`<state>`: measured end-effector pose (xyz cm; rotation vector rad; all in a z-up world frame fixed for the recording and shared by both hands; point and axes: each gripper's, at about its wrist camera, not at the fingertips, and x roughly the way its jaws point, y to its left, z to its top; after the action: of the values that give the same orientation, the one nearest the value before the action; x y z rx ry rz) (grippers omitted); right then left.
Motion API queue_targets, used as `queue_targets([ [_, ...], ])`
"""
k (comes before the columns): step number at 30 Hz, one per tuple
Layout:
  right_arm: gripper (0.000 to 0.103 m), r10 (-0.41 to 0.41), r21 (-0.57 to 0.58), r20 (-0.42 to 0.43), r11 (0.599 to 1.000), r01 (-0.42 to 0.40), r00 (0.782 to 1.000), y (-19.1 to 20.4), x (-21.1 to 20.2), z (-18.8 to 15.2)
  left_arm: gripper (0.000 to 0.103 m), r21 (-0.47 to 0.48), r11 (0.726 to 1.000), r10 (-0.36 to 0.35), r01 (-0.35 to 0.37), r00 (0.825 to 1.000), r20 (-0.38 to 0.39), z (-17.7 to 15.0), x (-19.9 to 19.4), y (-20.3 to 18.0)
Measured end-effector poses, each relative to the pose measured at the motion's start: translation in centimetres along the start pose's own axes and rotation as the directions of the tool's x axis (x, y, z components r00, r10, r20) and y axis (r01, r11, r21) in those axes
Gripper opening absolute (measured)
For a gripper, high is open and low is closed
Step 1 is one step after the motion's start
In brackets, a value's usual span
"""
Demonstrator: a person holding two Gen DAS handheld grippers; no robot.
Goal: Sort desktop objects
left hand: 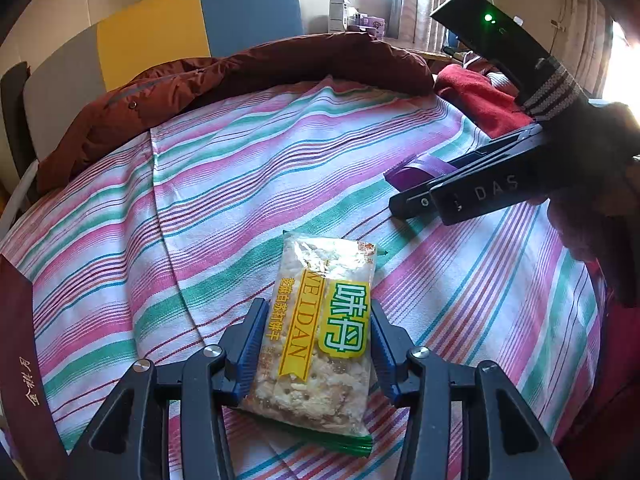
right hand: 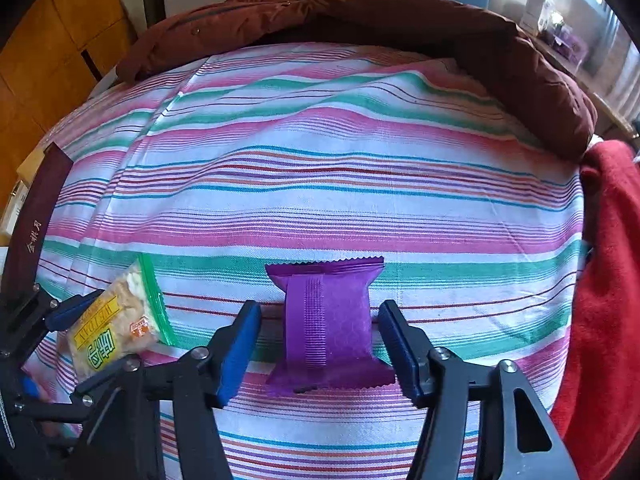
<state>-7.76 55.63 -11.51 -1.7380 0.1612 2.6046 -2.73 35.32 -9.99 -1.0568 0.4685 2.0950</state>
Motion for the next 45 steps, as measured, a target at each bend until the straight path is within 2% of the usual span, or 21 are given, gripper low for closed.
queue_targets([
  [3,0.074,0.019,0.026,-0.021,0.999,-0.018,1.0,-0.2,0.2,0.3,0.049,-0.001,1.0,-0.001,0.001,1.0,-0.001,0.0,0.0,0.0],
  [7,0.089,0.006,-0.021,-0.032,1.0,-0.007,0.999,0.8,0.5,-0.3,0.049,-0.002,1.0,-0.002,0.002,1.0,-0.004,0.1,0.1,0.0],
  [9,0.089,0.004,-0.021,-0.022,1.0,-0.004,1.0,0.8,0.4,-0.5,0.049,-0.005,1.0,-0.002,0.002,1.0,-0.004,0.1,0.2,0.0],
  [10,0.089,0.008,-0.014,-0.021,1.0,-0.009,1.0,0.7,0.3,-0.6,0.049,-0.005,1.0,-0.002,0.002,1.0,-0.004,0.1,0.2,0.0],
  [12,0.08,-0.005,-0.003,-0.012,1.0,0.005,1.0,0.3,-0.1,-0.8,0.049,-0.006,1.0,-0.003,0.003,1.0,-0.003,0.1,0.2,0.0],
  [15,0.054,-0.035,0.024,0.004,0.999,0.034,0.999,-0.4,-0.8,-0.9,0.05,-0.009,1.0,-0.003,0.003,1.0,-0.003,0.1,0.2,0.0],
  [16,0.041,-0.036,0.043,0.007,0.998,0.036,0.999,-1.1,-1.1,-0.9,0.05,-0.009,1.0,-0.003,0.003,1.0,-0.003,0.1,0.2,0.0],
  [17,0.037,-0.039,0.056,0.007,0.998,0.038,0.999,-1.4,-1.2,-0.9,0.05,-0.009,1.0,-0.004,0.004,1.0,-0.003,0.1,0.2,0.0],
  [22,0.035,-0.093,0.024,0.016,0.995,0.093,0.995,-0.1,-1.5,-0.7,0.05,-0.009,1.0,-0.004,0.004,1.0,-0.002,0.0,0.2,0.1],
  [25,0.034,-0.097,0.034,0.026,0.995,0.096,0.995,0.0,-1.6,-0.5,0.048,-0.012,1.0,0.002,-0.002,1.0,0.0,0.0,0.2,0.1],
  [29,0.034,-0.075,0.037,0.05,0.997,0.073,0.996,-0.3,-2.1,-0.5,0.047,-0.011,1.0,0.005,-0.005,1.0,0.0,0.0,0.0,0.2],
  [34,0.034,0.005,-0.003,0.128,1.0,-0.004,0.992,1.2,-3.3,-0.5,0.047,-0.055,0.998,0.015,-0.015,1.0,0.006,-0.3,-1.0,1.2],
  [45,0.034,0.037,-0.077,0.128,0.997,-0.027,0.991,4.1,-2.1,-0.7,0.047,-0.13,0.986,0.116,-0.105,0.99,0.079,-1.0,-6.3,4.3],
])
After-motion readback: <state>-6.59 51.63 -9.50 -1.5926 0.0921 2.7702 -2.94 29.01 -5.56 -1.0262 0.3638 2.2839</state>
